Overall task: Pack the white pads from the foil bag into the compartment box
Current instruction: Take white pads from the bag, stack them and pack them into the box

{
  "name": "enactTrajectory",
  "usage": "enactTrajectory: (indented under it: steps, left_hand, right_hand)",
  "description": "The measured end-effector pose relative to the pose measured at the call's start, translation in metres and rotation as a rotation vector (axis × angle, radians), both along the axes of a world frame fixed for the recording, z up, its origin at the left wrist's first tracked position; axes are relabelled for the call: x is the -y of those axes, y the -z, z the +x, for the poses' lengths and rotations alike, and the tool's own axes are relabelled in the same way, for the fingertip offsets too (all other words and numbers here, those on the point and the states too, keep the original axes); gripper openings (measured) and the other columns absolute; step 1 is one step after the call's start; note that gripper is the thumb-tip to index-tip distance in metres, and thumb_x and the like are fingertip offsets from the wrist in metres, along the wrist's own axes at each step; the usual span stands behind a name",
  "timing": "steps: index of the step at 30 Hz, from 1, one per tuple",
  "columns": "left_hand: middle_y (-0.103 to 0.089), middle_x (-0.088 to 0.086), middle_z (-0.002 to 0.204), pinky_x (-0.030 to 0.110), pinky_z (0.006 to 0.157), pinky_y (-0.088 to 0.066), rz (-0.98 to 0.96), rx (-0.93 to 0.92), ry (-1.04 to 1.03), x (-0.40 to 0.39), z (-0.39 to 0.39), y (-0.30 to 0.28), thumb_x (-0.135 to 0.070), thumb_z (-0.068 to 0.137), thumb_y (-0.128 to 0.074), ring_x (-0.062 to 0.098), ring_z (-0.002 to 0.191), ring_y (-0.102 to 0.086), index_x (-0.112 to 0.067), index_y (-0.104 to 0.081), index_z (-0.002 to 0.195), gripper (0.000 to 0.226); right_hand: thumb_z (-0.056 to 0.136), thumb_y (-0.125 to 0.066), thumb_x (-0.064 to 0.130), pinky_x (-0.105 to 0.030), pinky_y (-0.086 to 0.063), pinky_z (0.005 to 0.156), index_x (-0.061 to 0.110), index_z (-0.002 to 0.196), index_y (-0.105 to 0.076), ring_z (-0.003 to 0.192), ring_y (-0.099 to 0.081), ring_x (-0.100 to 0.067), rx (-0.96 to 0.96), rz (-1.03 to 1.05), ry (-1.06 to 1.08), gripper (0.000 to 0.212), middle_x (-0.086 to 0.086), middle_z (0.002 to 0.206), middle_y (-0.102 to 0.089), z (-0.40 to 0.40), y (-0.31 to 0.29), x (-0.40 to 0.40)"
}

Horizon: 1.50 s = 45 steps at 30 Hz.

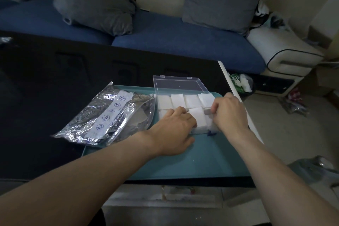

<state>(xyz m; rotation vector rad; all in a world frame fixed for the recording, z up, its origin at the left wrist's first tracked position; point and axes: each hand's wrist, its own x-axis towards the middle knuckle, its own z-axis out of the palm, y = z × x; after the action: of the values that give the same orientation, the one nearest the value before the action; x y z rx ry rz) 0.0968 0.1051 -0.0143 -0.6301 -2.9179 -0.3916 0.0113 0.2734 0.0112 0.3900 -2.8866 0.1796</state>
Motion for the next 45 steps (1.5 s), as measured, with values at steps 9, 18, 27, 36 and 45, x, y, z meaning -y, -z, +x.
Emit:
enactTrajectory:
  steps: [9, 18, 27, 36, 45]
  left_hand:
    - [-0.067, 0.003, 0.096, 0.043, 0.089, -0.046, 0.318, -0.239, -0.111, 0.029, 0.000, -0.034, -0.028, 0.086, -0.055, 0.025, 0.097, -0.055, -0.014, -0.072, 0.094, 0.023]
    - [-0.040, 0.015, 0.145, 0.047, 0.105, -0.034, -0.141, 0.272, -0.733, 0.104, 0.030, -0.042, -0.056, 0.085, -0.063, 0.035, 0.132, -0.038, -0.015, -0.039, 0.142, 0.075]
    - [-0.064, 0.009, 0.091, 0.031, 0.059, -0.045, 0.263, 0.290, -0.773, 0.154, 0.045, -0.042, -0.013, 0.099, -0.044, 0.021, 0.074, -0.060, -0.008, -0.061, 0.097, 0.018]
    - [-0.063, 0.007, 0.085, 0.027, 0.056, -0.044, 0.412, 0.311, -0.788, 0.163, 0.050, -0.033, -0.013, 0.093, -0.049, 0.019, 0.072, -0.059, -0.012, -0.059, 0.084, 0.014]
    - [-0.063, 0.006, 0.086, 0.027, 0.057, -0.046, 0.400, 0.378, -0.812, 0.172, 0.051, -0.030, -0.017, 0.094, -0.049, 0.019, 0.073, -0.062, -0.009, -0.061, 0.091, 0.015]
  right_hand:
    - [0.080, -0.057, 0.038, -0.041, -0.042, 0.098, 0.021, 0.096, -0.075, 0.116, -0.044, -0.035, 0.333, 0.131, 0.127, 0.029, -0.008, 0.112, -0.058, -0.040, 0.029, -0.016]
    - [0.091, -0.068, 0.014, -0.006, -0.044, 0.066, 0.016, 0.094, -0.072, 0.072, -0.059, 0.000, 0.011, -0.641, -0.319, 0.005, 0.005, 0.094, -0.064, 0.033, -0.023, 0.054]
    - [0.097, -0.062, 0.032, -0.033, -0.047, 0.089, 0.003, 0.122, -0.063, 0.107, -0.062, -0.026, 0.390, -0.225, -0.556, 0.039, -0.013, 0.124, -0.062, 0.083, 0.004, 0.138]
    - [0.076, -0.077, 0.059, -0.037, -0.041, 0.091, 0.013, 0.124, -0.057, 0.111, -0.047, -0.029, 0.283, 0.195, -0.487, 0.070, -0.006, 0.122, -0.055, 0.082, 0.013, 0.177]
    - [0.079, -0.083, 0.033, -0.030, -0.029, 0.053, 0.022, 0.075, -0.063, 0.078, -0.055, -0.024, 0.424, 0.019, -0.662, 0.024, 0.002, 0.084, -0.057, 0.066, 0.008, 0.178]
